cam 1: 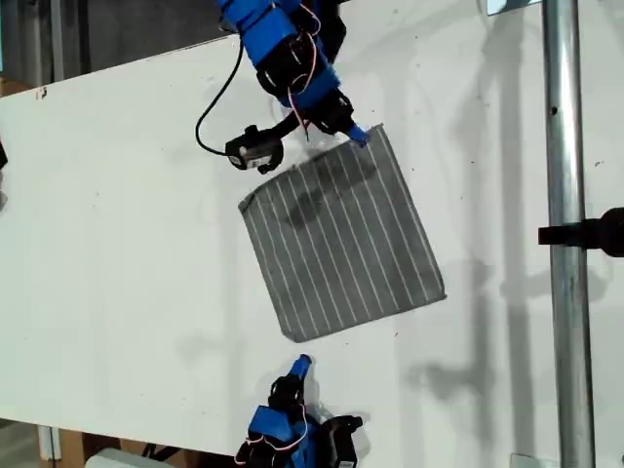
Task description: Grasp corners of a towel and fold twice.
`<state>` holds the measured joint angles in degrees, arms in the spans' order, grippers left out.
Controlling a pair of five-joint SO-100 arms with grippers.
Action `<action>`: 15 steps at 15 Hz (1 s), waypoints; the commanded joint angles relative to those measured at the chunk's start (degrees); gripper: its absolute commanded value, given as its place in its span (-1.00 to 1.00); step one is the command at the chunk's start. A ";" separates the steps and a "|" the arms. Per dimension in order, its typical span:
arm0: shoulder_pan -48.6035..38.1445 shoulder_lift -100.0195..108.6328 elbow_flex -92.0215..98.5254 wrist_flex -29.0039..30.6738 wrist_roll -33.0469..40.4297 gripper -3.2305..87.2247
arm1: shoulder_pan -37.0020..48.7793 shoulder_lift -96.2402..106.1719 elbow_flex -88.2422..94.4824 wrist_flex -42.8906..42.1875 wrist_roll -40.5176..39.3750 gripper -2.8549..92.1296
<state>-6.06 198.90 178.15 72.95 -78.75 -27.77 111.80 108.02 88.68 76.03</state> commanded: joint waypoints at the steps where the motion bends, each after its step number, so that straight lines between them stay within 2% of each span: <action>1: -0.79 -0.09 -0.62 0.70 -0.97 -0.99 | -1.49 -7.21 -4.92 1.58 -1.23 0.06; 4: 0.09 -0.09 -1.32 1.32 -2.11 -0.99 | -0.18 -14.94 -0.79 -4.83 -3.16 0.05; 8: 0.18 -0.09 -2.46 1.32 -2.64 -0.99 | 3.52 -16.61 14.15 -23.91 -3.25 -0.20; 11: 0.18 -0.09 -3.60 0.53 -2.72 -0.99 | 5.98 -27.51 13.62 -27.95 -4.13 -0.37; 12: 0.18 -0.09 -4.66 0.18 -2.81 -0.99 | 5.62 -30.67 10.02 -25.75 -5.89 -0.50; 13: 0.00 -0.09 -6.50 -0.35 -2.90 -0.99 | 6.50 -32.52 8.53 -26.02 -7.12 -0.90; 15: 0.09 -9.40 -15.03 -1.41 -4.92 -0.99 | 6.42 -32.43 8.35 -27.07 -7.38 -0.94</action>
<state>-6.06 196.44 171.39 73.39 -82.53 -22.24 80.42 116.54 61.52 69.26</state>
